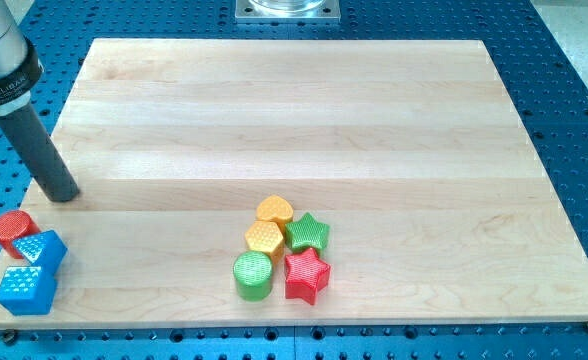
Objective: Slide the hexagon to the top left side of the board
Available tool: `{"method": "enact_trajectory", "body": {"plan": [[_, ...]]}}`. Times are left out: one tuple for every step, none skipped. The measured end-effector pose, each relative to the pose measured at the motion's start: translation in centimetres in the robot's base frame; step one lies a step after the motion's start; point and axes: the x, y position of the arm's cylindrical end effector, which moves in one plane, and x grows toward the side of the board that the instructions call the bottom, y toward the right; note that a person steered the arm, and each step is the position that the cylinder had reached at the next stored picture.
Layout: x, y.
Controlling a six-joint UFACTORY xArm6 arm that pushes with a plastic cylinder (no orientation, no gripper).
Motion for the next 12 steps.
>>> {"method": "enact_trajectory", "body": {"plan": [[0.0, 0.0], [0.0, -0.2], [-1.9, -1.7], [-0.3, -4.6], [0.2, -4.8], [6.7, -4.7], [9.4, -4.7], [9.5, -3.8], [13.9, -3.0], [14.1, -1.9], [11.7, 4.2], [9.5, 8.1]]}}
